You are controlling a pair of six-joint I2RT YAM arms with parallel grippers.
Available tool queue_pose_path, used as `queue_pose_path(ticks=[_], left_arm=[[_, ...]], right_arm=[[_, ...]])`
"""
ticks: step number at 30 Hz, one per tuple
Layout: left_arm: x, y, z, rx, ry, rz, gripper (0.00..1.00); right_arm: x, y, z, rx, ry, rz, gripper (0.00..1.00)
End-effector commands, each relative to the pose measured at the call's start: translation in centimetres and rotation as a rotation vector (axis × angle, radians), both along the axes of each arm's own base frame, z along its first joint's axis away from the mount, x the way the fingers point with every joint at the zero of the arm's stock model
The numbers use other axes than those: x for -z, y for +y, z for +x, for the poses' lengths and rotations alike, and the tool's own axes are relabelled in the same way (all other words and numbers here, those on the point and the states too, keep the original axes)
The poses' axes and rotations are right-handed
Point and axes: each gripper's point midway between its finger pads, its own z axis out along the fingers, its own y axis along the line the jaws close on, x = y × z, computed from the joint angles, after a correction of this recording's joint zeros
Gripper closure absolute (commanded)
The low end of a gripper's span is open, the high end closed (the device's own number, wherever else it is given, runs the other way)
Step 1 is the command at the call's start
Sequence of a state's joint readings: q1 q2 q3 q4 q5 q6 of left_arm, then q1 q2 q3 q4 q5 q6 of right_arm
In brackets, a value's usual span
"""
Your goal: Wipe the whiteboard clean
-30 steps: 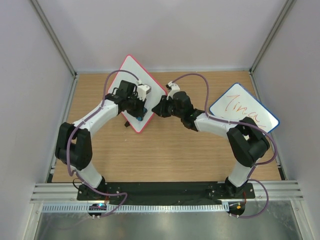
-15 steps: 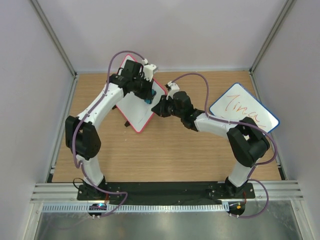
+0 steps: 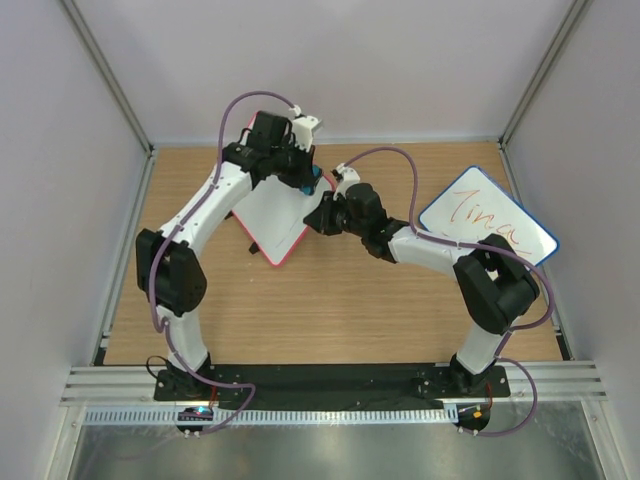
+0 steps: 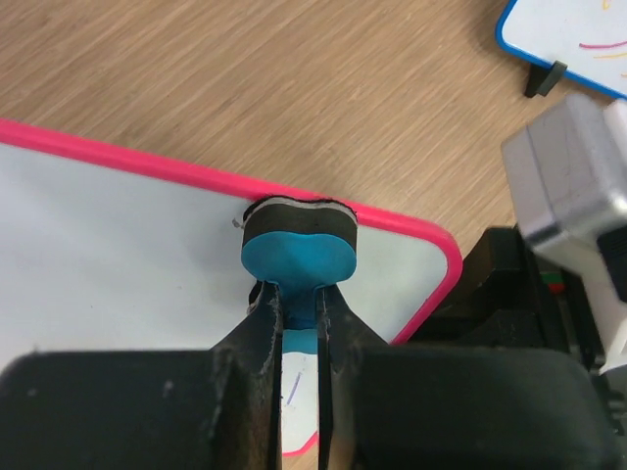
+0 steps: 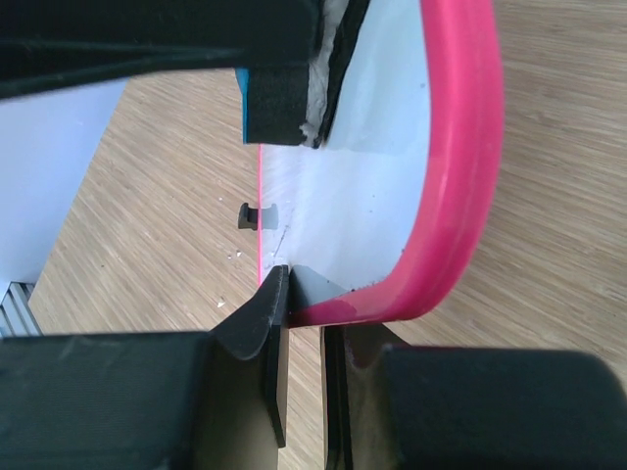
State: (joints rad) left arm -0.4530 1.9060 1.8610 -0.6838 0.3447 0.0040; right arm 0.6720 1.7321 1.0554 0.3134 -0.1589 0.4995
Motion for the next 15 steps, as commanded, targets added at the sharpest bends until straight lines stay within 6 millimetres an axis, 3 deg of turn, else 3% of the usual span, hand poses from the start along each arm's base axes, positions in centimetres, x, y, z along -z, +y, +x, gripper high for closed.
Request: queue_pose_path(ticks=[1,2,3,6,7,9,10,15], left_arm=[[5.0,-0.8,-2.1,0.067,0.063,0.05,1.0],[5.1,-0.2,-2.5,0.064,0.057,0.055,1.0],[7.3,0.8,-3.6,0.06,0.101,0.083,0.99],[8.7,2.1,-5.0,0.058,0.123,0.092,1.0],[10.5,2.8,-6.2,0.069,0.16,0.116,1.0],[11.2,3.4,-7.1,0.077,0.169,0.132,1.0],[12.7,4.1,-8.0,0.083,0.195,0.162,1.0],[15.9,7.6,-10.0,0.078,0.3,0.242,1.0]], right_arm=[[1.8,1.3,-3.3,-0.2,-0.084,-0.154,0.99],[1.8,1.4,-3.4,-0.205,-0.085,-0.154,0.99],[1.8,1.3,-3.3,-0.203,-0.086,-0.153,0.99],[2.1,1.4,-3.4,-0.206,-0.082,-0.153,0.99],[2.1,1.5,-3.4,-0.208,-0.082,-0.151,0.99],[2.0,1.5,-3.2,-0.206,-0.083,-0.148,0.99],[2.1,1.6,-3.3,-0.208,-0.08,-0.148,0.99],[2.0,1.5,-3.2,-0.199,-0.081,-0.149,0.99]])
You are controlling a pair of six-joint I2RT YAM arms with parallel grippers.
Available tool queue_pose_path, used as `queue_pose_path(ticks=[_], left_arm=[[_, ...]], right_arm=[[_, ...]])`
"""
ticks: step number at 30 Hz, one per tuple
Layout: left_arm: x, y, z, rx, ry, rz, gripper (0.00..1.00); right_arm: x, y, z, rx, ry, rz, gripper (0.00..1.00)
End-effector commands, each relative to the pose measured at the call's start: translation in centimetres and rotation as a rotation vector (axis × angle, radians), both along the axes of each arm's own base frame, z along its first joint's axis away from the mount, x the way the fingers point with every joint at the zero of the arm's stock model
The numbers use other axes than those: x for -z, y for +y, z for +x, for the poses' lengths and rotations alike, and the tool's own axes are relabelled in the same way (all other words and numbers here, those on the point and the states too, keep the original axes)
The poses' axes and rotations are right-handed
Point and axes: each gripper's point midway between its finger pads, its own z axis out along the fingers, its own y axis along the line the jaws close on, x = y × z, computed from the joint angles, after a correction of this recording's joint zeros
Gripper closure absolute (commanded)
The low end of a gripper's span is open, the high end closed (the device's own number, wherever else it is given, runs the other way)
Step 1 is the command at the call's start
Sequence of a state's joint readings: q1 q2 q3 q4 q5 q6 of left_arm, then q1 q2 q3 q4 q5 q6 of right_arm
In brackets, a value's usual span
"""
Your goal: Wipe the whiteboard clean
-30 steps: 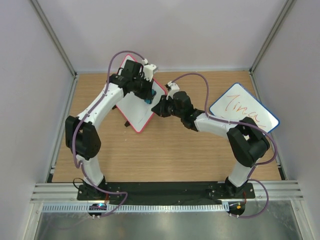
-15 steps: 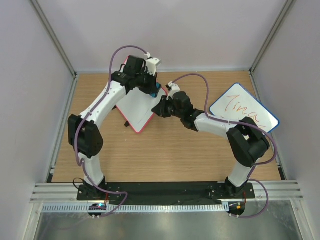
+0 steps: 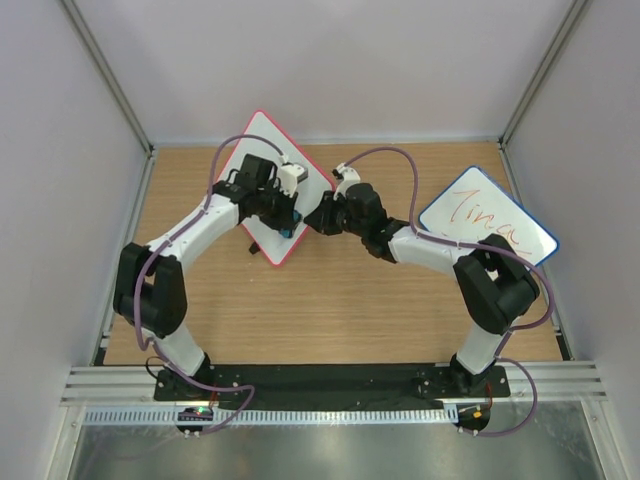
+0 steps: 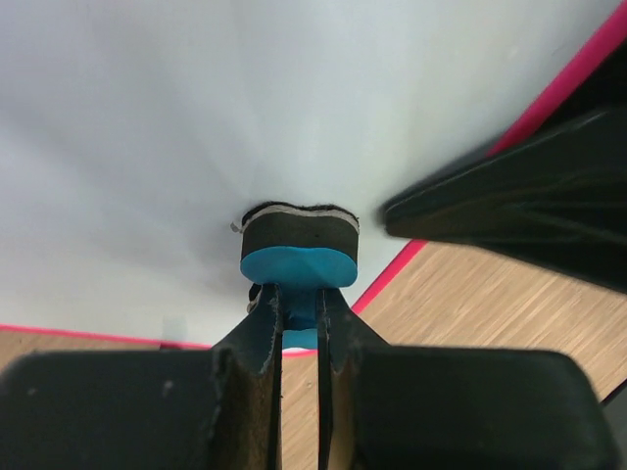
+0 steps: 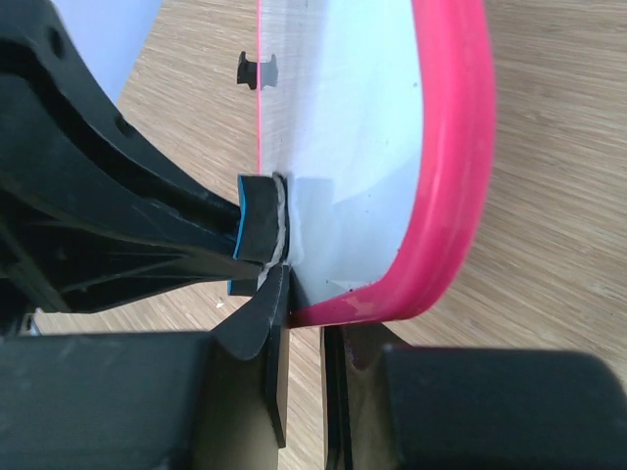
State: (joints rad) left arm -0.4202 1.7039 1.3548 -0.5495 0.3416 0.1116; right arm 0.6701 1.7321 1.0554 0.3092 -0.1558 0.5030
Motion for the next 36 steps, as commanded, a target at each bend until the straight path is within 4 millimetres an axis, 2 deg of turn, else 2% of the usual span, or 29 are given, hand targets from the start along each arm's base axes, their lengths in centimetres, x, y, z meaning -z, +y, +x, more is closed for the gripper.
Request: queue_pose_path(ticks=[1,6,11,13,16,24,29,33,36], left_arm=[[7.5,3.0,-3.8,0.029,0.222,0.131,1.0],[9.7,7.9,-4.3,-0.035,0.306,0.192,1.0],[11.3,9.0,-5.4,-0.021,0.353,0.228,1.0],[10.9,8.3,-5.1,-0.009,0.35,0.193,1.0],[8.9,6.6,-4.5,0.01,0.326,0.107,1.0],[1.0,2.2,-2.8,0.062,0.12,-0.033,1.0],[-2.1,0.8,0.4,-0.007,0.033,-0.094,1.0],[-2.2,0.0,1.3,-0.018,0.037,-0.117,1.0],[-0.4,0.3,0.9,-0.022,0.072,-0.089,1.0]], right_arm=[[1.9,1.6,-3.3,-0.207,-0.084,-0.149,0.99],[2.1,1.6,-3.3,-0.206,-0.085,-0.148,0.99],[2.5,1.6,-3.3,-0.208,-0.08,-0.151,0.99],[2.3,1.7,-3.3,-0.208,-0.082,-0.148,0.99],[2.3,1.6,-3.4,-0.208,-0.08,-0.147,0.99],[2.4,1.6,-3.3,-0.205,-0.079,-0.15,0.99],[2.3,1.7,-3.2,-0.202,-0.074,-0.142,0.99],[2.0,1.6,-3.3,-0.198,-0.077,-0.142,0.99],[1.9,1.5,-3.3,-0.196,-0.081,-0.144,0.99]])
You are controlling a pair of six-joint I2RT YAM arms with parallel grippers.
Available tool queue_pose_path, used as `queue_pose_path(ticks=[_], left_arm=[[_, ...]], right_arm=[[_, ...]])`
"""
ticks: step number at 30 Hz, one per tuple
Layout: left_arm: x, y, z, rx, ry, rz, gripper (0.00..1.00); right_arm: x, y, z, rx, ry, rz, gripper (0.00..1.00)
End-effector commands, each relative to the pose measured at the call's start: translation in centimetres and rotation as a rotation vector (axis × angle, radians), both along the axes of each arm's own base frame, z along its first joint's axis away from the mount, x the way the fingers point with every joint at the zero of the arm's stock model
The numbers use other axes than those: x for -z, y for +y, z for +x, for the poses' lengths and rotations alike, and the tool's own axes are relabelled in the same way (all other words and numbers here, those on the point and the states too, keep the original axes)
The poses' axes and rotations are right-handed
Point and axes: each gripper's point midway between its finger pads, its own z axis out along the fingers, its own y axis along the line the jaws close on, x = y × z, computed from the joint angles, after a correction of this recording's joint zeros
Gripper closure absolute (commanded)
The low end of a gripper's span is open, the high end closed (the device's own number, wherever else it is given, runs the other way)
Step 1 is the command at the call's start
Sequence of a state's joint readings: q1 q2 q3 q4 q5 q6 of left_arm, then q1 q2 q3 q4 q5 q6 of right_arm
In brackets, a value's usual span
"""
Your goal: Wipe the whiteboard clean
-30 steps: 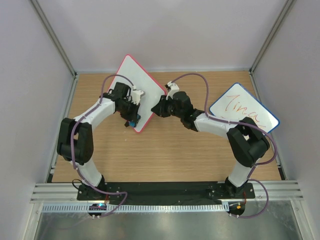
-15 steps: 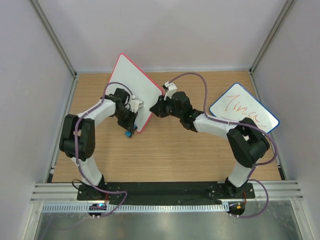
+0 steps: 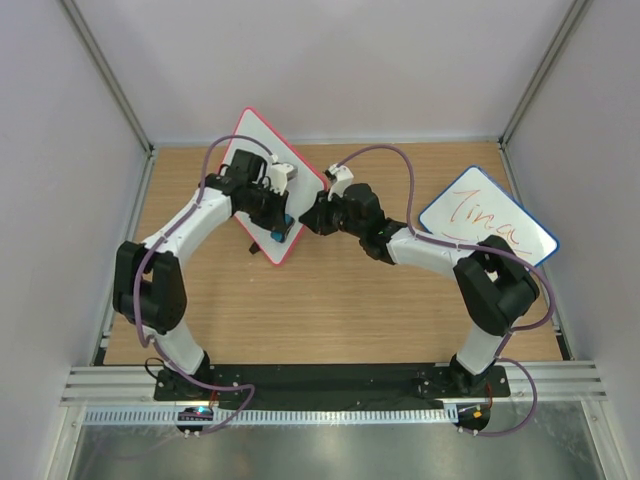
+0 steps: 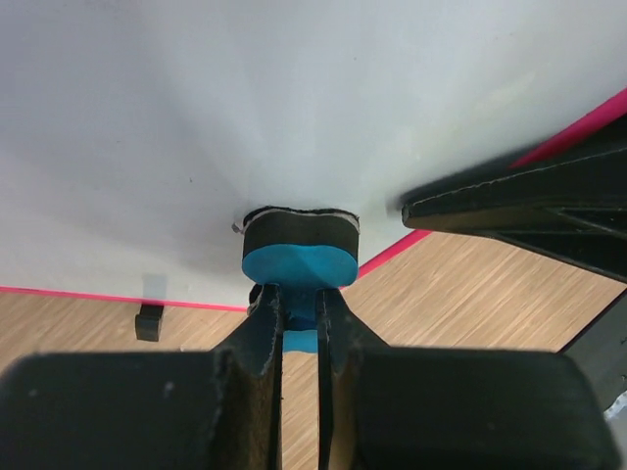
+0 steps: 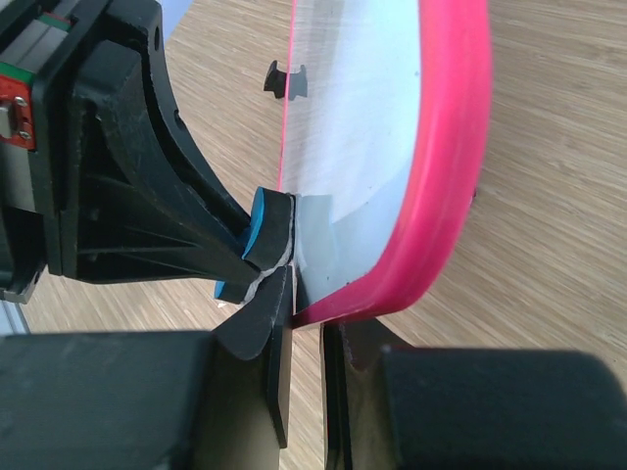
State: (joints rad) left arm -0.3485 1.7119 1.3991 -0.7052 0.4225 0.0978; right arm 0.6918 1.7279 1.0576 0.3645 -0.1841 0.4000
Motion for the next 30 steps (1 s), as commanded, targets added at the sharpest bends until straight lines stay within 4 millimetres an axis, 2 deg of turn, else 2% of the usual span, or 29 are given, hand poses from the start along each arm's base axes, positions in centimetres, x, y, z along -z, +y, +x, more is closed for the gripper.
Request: queue_pose_path(ticks=[1,3,4,7,11,14,18,21,23,24,25,27,28,30], left_arm=[[0.5,-1.6,2.2,0.002,-0.057,-0.047,1.0],[2.5,-0.5,1.8,-0.003,-0.043,0.01,1.0],[4.2,0.2,0.8,0.0,-0.015,0.04,1.0],[7.1,2.7,-0.7,-0.016,0.026,0.125,1.0],[8.9,5.4,-1.7,-0.046,0.071,0.188,1.0],[9.0,5.4,-2.4,-0.03,0.079,0.178,1.0],[6.7,4.7,-1.8,-0.029,0.043,0.137,1.0],[4.2,4.5,-1.6,-0.022,0.011,0.096,1.0],[1.3,5.2,-1.2,-0.042,-0.037,0.04,1.0],[0.3,6.0,-1.1,-0.063,-0.054,0.028,1.0],[-1.1,7.9,-0.4,-0.119,-0.093,0.018,1.0],[-2.2,10.5,0.0,-0.19,-0.123,0.01,1.0],[-3.0,13.0,0.1,-0.255,-0.149,0.009,1.0],[-2.6,16.2,-0.2,-0.32,-0.156,0.034,1.0]], right_arm=[[3.2,0.3,-2.8,-0.106,0.03,-0.133,0.99],[3.3,0.3,-2.9,-0.109,0.031,-0.133,0.99],[3.3,0.3,-2.9,-0.109,0.032,-0.133,0.99],[3.3,0.2,-3.0,-0.111,0.029,-0.133,0.99],[3.3,0.3,-3.1,-0.116,0.027,-0.129,0.99],[3.4,0.2,-3.1,-0.114,0.03,-0.128,0.99],[3.2,0.2,-3.1,-0.116,0.025,-0.125,0.99],[3.1,0.2,-3.2,-0.116,0.023,-0.129,0.99],[3.3,0.0,-3.1,-0.112,0.023,-0.141,0.99],[3.4,0.0,-3.1,-0.111,0.026,-0.145,0.99],[3.5,0.1,-3.0,-0.112,0.026,-0.147,0.99],[3.7,0.2,-2.9,-0.113,0.036,-0.146,0.99],[3.9,0.3,-2.7,-0.11,0.043,-0.151,0.99],[3.7,0.4,-2.5,-0.105,0.05,-0.146,0.99]])
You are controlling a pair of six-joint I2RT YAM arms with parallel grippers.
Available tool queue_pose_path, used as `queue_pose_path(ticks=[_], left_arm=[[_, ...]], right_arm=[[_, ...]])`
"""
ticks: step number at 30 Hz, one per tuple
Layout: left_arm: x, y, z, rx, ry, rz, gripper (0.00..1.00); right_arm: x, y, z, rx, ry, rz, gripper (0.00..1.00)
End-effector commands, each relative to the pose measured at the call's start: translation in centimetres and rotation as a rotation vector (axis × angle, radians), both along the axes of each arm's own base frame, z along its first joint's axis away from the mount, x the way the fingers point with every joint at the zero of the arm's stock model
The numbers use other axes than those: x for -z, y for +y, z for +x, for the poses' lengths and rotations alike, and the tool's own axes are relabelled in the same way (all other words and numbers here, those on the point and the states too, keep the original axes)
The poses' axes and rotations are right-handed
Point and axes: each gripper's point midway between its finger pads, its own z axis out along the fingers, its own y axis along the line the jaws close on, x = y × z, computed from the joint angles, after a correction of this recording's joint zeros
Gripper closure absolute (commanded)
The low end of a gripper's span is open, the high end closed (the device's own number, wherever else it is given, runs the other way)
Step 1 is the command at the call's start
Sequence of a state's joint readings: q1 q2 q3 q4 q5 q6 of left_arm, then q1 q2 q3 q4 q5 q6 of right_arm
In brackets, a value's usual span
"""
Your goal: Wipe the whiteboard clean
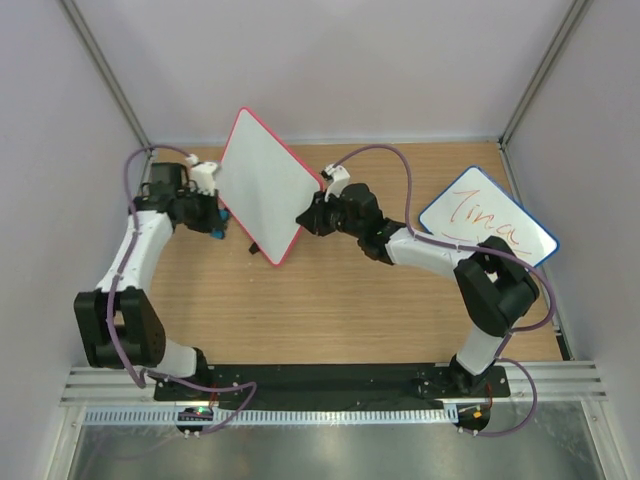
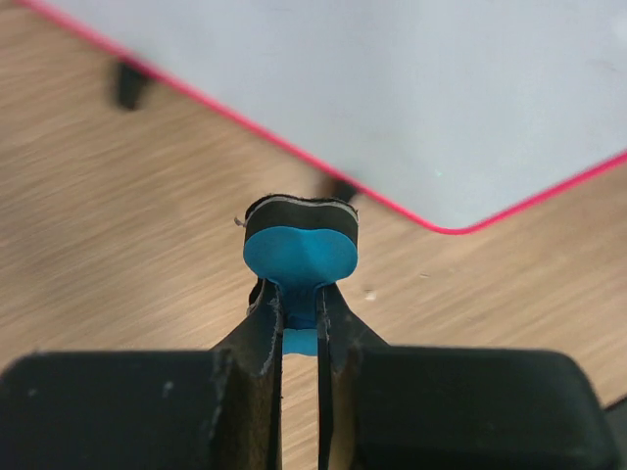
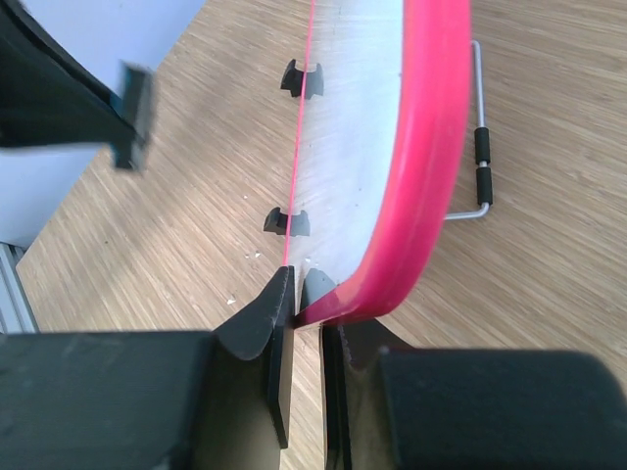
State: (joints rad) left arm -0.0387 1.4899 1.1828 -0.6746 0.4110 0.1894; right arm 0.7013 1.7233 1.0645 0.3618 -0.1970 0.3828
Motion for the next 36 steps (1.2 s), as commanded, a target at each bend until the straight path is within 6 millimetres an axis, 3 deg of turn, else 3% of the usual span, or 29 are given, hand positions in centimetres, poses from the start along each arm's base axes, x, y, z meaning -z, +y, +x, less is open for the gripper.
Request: queue_pose_path(ticks=[1,2,3,4,5,9,14,18,23,25,27,30,31,36], left_arm=[[-2.1,6.4,0.0,-0.14,-0.079,0.01,1.0],[-1.7,7.6,-0.2,-0.166,-0.077,0.016,1.0],[-0.4,10.1,-0.9,-0.229,-0.046,0.024,1.0],[0.1,10.2,-1.1,-0.222,-0.04,0.03,1.0],[1.3,12.6,-1.6,-0.293,-0.015,0.037,1.0],[5.1,17.7,-3.8,-0.424,0.072,0.084,1.0],[8.9,20.3,-6.1,-0.456,0.171,0.207,1.0],[10.3,21.7,-6.9,-0.478,0.215,0.285,1.0],[11.3,22.6,-7.4,-0.478,0.262,0.335,0.98],[11.5,22.5,-7.6,-0.47,0.274,0.334,0.84],[11.5,22.3,-7.6,-0.457,0.27,0.325,0.8],[11.0,21.9,-7.5,-0.451,0.249,0.307,0.61],[10.5,21.8,-7.3,-0.45,0.233,0.304,0.52],[8.3,20.5,-6.8,-0.43,0.171,0.249,0.23]], right_arm=[[4.4,-0.1,-2.1,-0.073,0.071,-0.148,0.99],[4.2,-0.1,-2.0,-0.072,0.07,-0.144,0.99],[4.5,-0.2,-1.9,-0.061,0.079,-0.148,0.99],[4.5,-0.2,-1.9,-0.055,0.081,-0.151,0.99],[4.8,-0.3,-1.8,-0.051,0.093,-0.157,0.99],[5.8,-0.7,-1.8,-0.03,0.146,-0.173,0.99],[6.6,-1.2,-1.9,0.002,0.184,-0.172,0.8],[6.5,-1.4,-1.8,0.015,0.181,-0.162,0.76],[6.4,-1.7,-1.5,0.034,0.172,-0.166,0.57],[6.2,-1.8,-1.5,0.038,0.17,-0.167,0.52],[6.2,-1.7,-1.5,0.038,0.168,-0.166,0.52],[5.9,-1.8,-1.4,0.043,0.164,-0.164,0.5],[5.9,-1.9,-1.4,0.046,0.164,-0.164,0.47],[5.0,-2.2,-1.5,0.054,0.149,-0.157,0.36]])
